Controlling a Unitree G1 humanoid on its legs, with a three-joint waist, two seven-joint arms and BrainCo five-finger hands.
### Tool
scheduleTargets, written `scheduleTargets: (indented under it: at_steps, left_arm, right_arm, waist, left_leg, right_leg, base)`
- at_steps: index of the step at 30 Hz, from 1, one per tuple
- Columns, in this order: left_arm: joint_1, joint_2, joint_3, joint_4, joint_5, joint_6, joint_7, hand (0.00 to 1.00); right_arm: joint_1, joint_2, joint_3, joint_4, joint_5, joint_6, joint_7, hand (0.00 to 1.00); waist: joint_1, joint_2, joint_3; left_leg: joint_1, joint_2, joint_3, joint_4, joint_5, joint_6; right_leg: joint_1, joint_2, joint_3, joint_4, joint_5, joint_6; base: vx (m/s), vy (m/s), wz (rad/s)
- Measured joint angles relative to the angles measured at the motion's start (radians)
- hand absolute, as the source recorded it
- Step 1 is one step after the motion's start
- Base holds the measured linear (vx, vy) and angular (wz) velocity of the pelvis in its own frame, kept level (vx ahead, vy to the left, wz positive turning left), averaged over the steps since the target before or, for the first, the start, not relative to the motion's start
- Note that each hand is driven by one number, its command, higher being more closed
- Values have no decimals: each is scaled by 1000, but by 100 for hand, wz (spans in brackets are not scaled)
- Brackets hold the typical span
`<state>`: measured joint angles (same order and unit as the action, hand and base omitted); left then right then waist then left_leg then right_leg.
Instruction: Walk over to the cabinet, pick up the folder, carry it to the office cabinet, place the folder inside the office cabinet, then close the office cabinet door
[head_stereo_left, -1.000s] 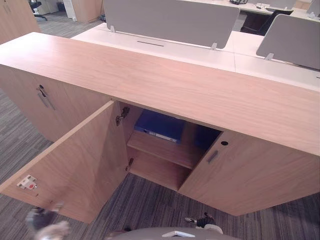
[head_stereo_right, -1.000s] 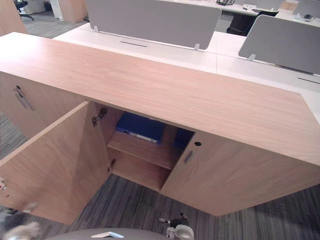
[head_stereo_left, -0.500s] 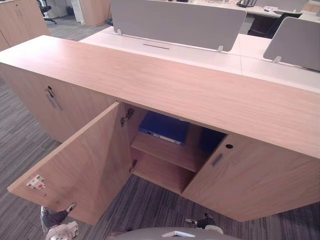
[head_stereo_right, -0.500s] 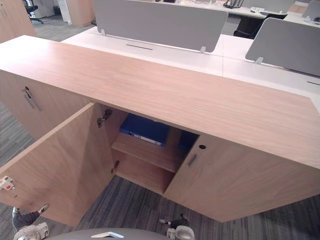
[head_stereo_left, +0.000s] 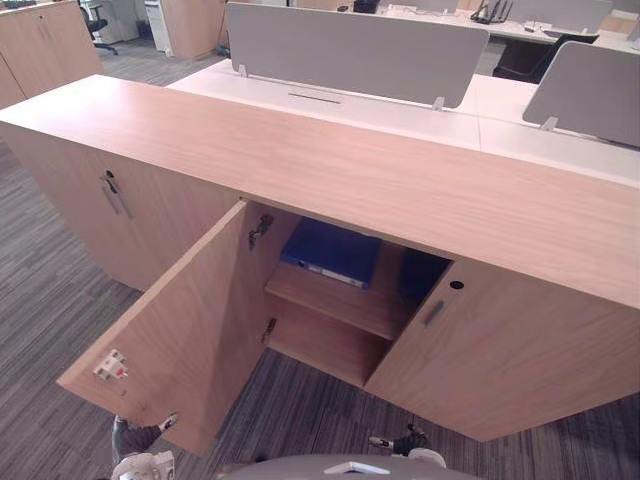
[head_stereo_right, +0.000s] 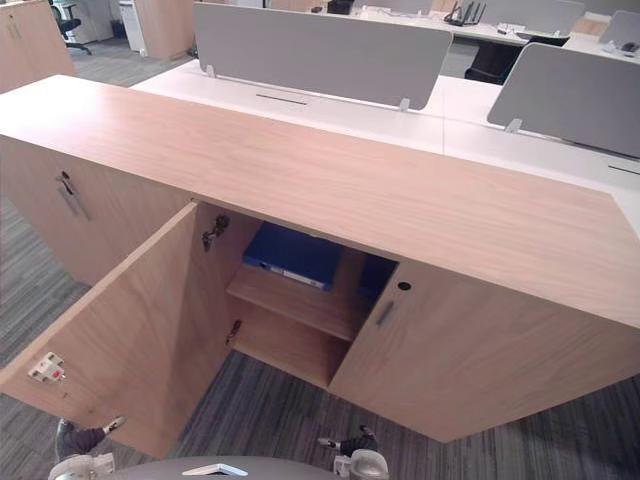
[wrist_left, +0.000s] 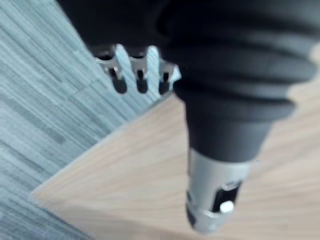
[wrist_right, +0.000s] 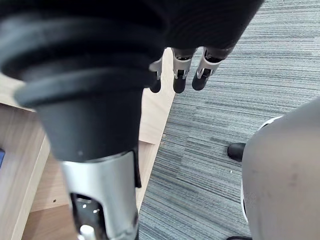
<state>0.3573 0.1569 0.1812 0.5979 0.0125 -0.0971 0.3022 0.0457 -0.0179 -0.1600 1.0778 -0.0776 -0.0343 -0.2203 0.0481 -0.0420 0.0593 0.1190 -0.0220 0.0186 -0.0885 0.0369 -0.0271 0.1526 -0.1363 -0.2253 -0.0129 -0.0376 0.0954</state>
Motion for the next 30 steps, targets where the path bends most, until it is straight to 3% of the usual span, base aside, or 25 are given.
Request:
scheduleTargets:
  at_steps: [2,7,14,17,26,30]
  left_arm:
    - [58,4,-16,-69,-21,0,-75,0]
    - [56,12,-44,-80,-36,0,-135,0]
    - [61,6,-100,-64,-89,0,-144,0]
    - [74,17,-162,-60,-90,-1,-150,0]
    - [146,29,-376,-160,-169,-1,-361,0]
    - [124,36,-433,-163,-173,-1,-380,0]
  right_arm:
    - [2,-1,1,-1,1,0,17,0]
    - [0,-4,3,-4,-1,0,38,0]
    - [2,-10,3,-6,-1,17,46,0]
    - [2,-20,3,-6,-1,17,46,0]
    - [1,-28,2,-10,3,16,67,0]
    - [-2,-27,2,-13,11,15,67,0]
  waist:
    - [-1,1,0]
    - [-16,5,0]
    - [-15,17,-6]
    - [-15,27,-8]
    - [-25,31,-10]
    - [-38,31,-11]
  left_leg:
    - [-2,-2,6,0,-1,1]
    - [-2,-2,22,0,-2,2]
    - [3,-1,40,0,-2,4]
    - [4,-2,49,0,-2,4]
    - [4,-3,81,0,-3,5]
    - [7,2,105,0,-3,6]
  right_leg:
    - [-7,-1,10,-4,3,1]
    - [-15,1,38,-3,3,1]
    - [-17,4,62,-8,12,-1]
    - [-21,4,77,-8,14,1]
    - [-45,3,116,-7,23,11]
    - [-50,7,137,-8,29,11]
  base:
    - [-20,14,-6]
    - [-4,5,-8]
    - [-13,3,-7]
    - [-26,11,-9]
    - [-6,14,-10]
    - [-17,7,-20]
